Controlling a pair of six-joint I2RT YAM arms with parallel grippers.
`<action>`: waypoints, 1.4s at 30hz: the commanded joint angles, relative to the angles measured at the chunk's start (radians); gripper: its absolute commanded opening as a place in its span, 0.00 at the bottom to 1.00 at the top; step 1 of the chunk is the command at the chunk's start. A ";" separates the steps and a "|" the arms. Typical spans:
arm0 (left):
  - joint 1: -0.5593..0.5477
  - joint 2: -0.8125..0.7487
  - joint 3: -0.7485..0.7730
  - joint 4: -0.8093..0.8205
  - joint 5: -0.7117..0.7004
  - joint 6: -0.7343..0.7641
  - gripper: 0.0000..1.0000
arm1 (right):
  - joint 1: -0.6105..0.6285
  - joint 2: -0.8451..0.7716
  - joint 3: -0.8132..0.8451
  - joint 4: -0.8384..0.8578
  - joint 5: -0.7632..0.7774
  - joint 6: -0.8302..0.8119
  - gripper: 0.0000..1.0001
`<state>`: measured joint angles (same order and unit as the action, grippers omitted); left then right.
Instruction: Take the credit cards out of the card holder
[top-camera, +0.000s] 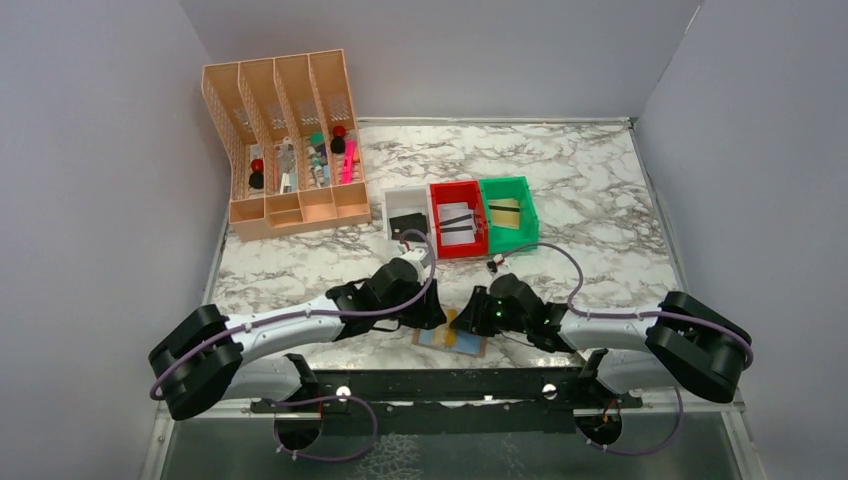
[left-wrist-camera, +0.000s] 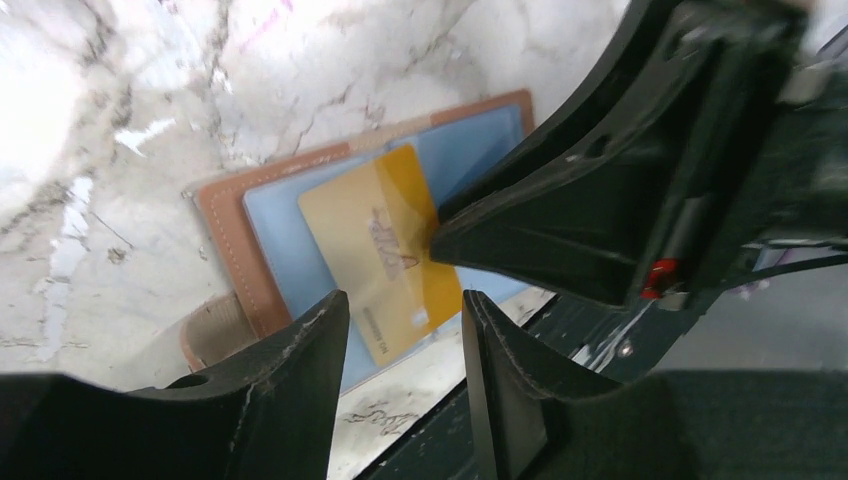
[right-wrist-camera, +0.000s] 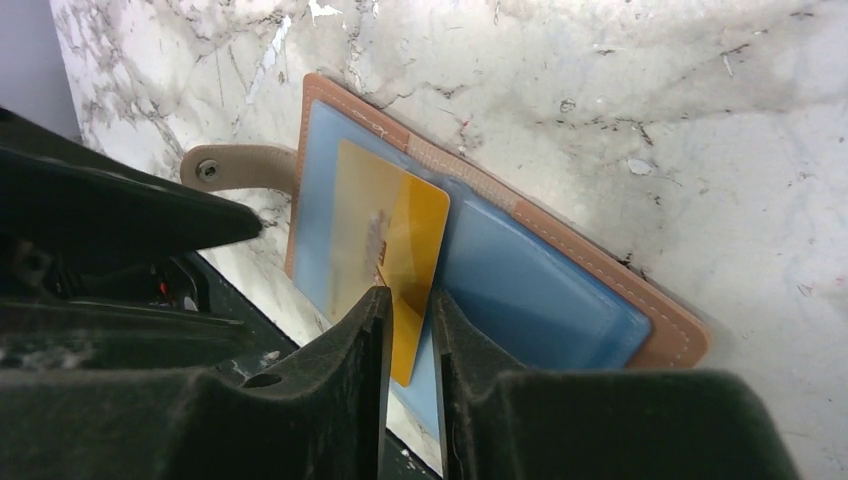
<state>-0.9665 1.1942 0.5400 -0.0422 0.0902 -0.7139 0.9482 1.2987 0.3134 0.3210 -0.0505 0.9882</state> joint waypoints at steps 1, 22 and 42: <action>-0.014 0.074 -0.054 0.099 0.088 -0.021 0.47 | -0.005 0.016 0.025 0.006 -0.008 -0.021 0.29; -0.065 0.173 -0.115 0.194 0.062 -0.089 0.20 | -0.012 0.108 -0.023 0.220 -0.148 0.069 0.21; -0.069 0.163 -0.083 0.148 0.027 -0.071 0.14 | -0.014 -0.306 0.011 -0.298 0.162 -0.053 0.03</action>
<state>-1.0264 1.3548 0.4431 0.1555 0.1425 -0.8032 0.9340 1.0786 0.2947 0.1711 -0.0105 0.9741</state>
